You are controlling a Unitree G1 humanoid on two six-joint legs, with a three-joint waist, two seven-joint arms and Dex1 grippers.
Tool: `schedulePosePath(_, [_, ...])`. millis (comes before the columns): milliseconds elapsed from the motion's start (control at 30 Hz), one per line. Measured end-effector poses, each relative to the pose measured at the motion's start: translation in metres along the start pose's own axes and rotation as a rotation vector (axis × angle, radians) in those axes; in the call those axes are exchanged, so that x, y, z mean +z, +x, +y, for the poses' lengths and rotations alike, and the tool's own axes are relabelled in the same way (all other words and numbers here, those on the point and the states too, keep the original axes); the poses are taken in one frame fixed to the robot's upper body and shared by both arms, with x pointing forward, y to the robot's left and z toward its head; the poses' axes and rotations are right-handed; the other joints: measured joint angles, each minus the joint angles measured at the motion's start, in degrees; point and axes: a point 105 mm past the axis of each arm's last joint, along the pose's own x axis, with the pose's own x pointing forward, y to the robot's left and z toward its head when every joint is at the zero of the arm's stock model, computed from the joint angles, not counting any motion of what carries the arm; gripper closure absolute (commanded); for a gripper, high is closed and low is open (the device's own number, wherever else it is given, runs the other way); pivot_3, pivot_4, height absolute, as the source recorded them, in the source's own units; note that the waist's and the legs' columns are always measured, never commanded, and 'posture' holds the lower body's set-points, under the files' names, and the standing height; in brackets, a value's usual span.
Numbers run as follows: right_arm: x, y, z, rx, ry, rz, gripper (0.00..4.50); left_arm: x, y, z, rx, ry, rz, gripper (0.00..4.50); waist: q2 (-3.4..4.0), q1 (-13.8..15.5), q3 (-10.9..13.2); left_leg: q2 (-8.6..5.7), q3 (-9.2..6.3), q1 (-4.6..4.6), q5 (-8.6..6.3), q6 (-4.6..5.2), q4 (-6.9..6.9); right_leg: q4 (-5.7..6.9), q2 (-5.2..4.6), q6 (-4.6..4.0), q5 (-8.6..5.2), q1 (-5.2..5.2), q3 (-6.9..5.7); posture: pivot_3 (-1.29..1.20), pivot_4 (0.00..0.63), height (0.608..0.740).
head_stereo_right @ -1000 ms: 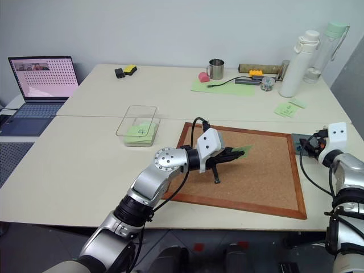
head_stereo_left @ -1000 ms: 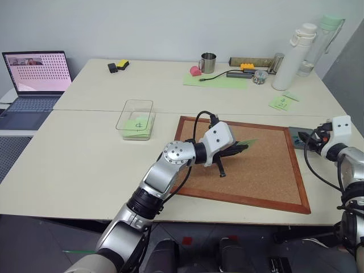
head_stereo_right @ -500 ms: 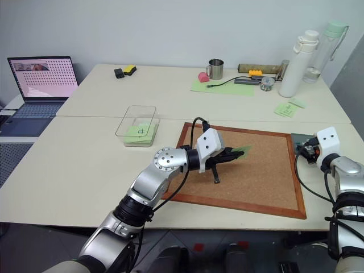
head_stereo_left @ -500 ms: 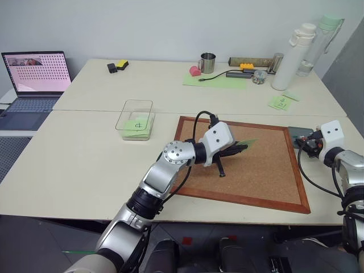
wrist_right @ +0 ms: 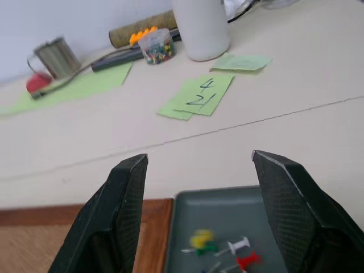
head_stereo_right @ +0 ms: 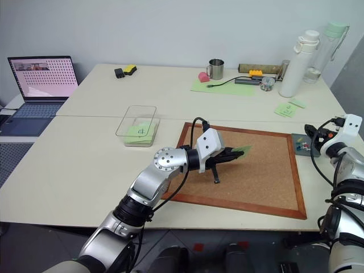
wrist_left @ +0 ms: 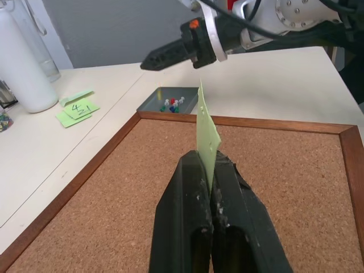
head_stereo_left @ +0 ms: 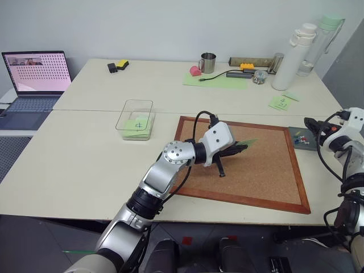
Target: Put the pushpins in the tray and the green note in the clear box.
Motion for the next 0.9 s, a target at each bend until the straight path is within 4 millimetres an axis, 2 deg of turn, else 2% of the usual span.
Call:
schedulePosePath(133, [0.003,-0.001,-0.002,-0.015,0.130,-0.013,1.44,0.001,0.000,0.000,0.000,0.002,-0.002,4.50,0.00,0.0,0.0,0.00,0.01,0.01,0.00,0.00,0.00,0.01,0.00,0.00,0.00,0.00,0.01,0.00,0.150,0.740])
schedulePosePath(267, [0.003,-0.001,-0.002,-0.017,0.146,-0.014,1.44,0.003,0.000,-0.001,-0.001,0.006,-0.005,4.50,0.00,-0.1,0.0,0.00,0.02,0.01,0.00,0.00,0.00,0.02,0.01,0.00,0.00,-0.01,0.01,0.00,0.150,0.740])
schedulePosePath(300, [0.003,-0.001,-0.001,-0.013,0.129,-0.012,1.44,0.003,0.000,-0.001,-0.001,0.008,-0.007,4.50,0.00,-0.1,0.0,0.00,0.03,0.01,0.00,0.00,0.00,0.02,0.01,0.00,0.00,-0.01,0.01,0.00,0.150,0.740])
schedulePosePath(367, [0.002,-0.002,0.004,0.016,-0.017,0.009,1.44,0.003,-0.001,0.001,0.010,-0.005,-0.002,4.50,0.01,-0.1,0.0,0.00,0.02,0.00,0.00,0.00,0.00,0.02,0.01,0.02,-0.01,-0.02,0.01,0.00,0.150,0.740])
schedulePosePath(433, [-0.004,-0.006,0.017,0.092,-0.209,0.039,1.44,0.001,-0.008,0.014,0.075,-0.036,0.003,4.50,0.01,-0.1,0.0,0.01,0.00,0.00,0.00,0.00,-0.01,0.05,0.02,0.02,-0.01,-0.05,-0.01,0.00,0.150,0.740])
schedulePosePath(500, [-0.016,-0.010,0.038,0.201,-0.317,0.054,1.44,0.000,-0.024,0.036,0.187,-0.081,0.005,4.50,0.03,-0.4,0.0,0.08,-0.04,0.02,0.00,0.00,-0.01,0.12,0.07,0.02,-0.01,-0.06,-0.01,0.00,0.150,0.740])
schedulePosePath(567, [-0.027,-0.021,0.063,0.311,-0.396,0.068,1.44,-0.001,-0.049,0.065,0.332,-0.099,0.018,4.50,0.06,-0.4,0.0,0.10,-0.12,0.02,0.00,0.00,-0.01,0.24,0.09,0.02,-0.01,-0.10,-0.06,0.00,0.150,0.740])
schedulePosePath(667, [-0.040,-0.049,0.121,0.538,-0.453,0.073,1.44,-0.007,-0.113,0.121,0.623,-0.081,0.087,4.50,0.07,-0.5,0.0,0.16,-0.24,0.04,0.00,-0.01,-0.01,0.34,0.16,0.02,-0.01,-0.13,-0.12,0.00,0.150,0.740])
schedulePosePath(700, [-0.042,-0.057,0.137,0.595,-0.450,0.074,1.44,-0.007,-0.133,0.136,0.711,-0.073,0.105,4.50,0.06,-0.4,0.0,0.13,-0.24,0.04,-0.01,-0.01,0.00,0.34,0.17,0.02,-0.01,-0.12,-0.12,0.00,0.150,0.740])
schedulePosePath(767, [-0.046,-0.080,0.181,0.750,-0.449,0.083,1.44,-0.013,-0.173,0.164,0.887,-0.056,0.172,4.50,0.04,0.0,0.0,0.09,-0.26,0.03,-0.01,-0.01,0.03,0.32,0.09,0.02,-0.02,-0.10,-0.19,0.00,0.150,0.740])
schedulePosePath(833, [-0.049,-0.101,0.217,0.893,-0.459,0.080,1.44,-0.020,-0.202,0.180,1.005,-0.056,0.228,4.50,-0.03,0.1,0.0,0.06,-0.30,0.01,-0.01,-0.01,0.05,0.23,0.05,0.02,-0.01,-0.05,-0.26,0.00,0.150,0.740])
schedulePosePath(900, [-0.049,-0.112,0.239,0.955,-0.440,0.070,1.44,-0.028,-0.216,0.192,1.085,-0.061,0.272,4.50,-0.16,0.8,0.1,0.00,-0.35,-0.02,0.00,-0.02,0.09,0.11,-0.02,0.05,0.00,-0.01,-0.36,0.00,0.150,0.740])
